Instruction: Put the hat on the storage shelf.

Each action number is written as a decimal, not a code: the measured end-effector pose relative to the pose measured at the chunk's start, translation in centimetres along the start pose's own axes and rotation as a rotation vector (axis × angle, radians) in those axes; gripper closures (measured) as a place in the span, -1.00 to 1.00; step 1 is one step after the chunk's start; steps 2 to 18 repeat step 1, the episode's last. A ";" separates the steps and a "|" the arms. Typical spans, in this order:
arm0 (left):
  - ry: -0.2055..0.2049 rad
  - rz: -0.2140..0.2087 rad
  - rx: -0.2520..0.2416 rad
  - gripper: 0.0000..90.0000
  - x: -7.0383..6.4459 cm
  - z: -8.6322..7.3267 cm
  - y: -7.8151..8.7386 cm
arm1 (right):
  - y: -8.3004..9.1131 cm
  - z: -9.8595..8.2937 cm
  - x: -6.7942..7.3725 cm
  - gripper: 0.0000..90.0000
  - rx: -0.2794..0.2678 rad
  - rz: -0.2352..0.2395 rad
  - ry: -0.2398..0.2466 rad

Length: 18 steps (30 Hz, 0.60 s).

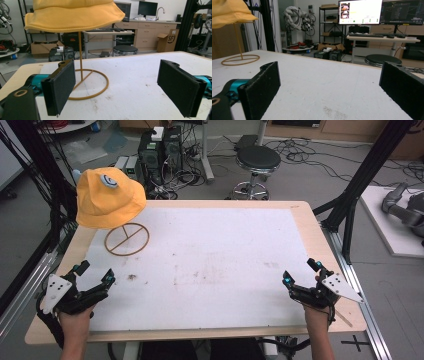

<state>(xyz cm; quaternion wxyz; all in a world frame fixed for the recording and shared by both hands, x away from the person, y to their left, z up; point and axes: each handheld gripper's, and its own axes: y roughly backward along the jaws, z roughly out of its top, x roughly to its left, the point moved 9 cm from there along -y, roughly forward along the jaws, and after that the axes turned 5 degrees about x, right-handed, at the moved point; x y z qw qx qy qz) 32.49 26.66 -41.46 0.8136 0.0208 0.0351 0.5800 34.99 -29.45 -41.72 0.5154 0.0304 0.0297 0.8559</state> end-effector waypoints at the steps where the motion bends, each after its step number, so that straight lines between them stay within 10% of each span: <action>1: -0.002 -0.002 0.003 -0.65 0.0 0.0 0.0 | 0.0 0.0 0.0 -0.93 0.001 0.000 0.002; 18: -0.002 -0.002 0.003 -0.65 0.0 0.0 0.0 | 0.0 0.0 0.0 -0.93 0.001 0.000 0.002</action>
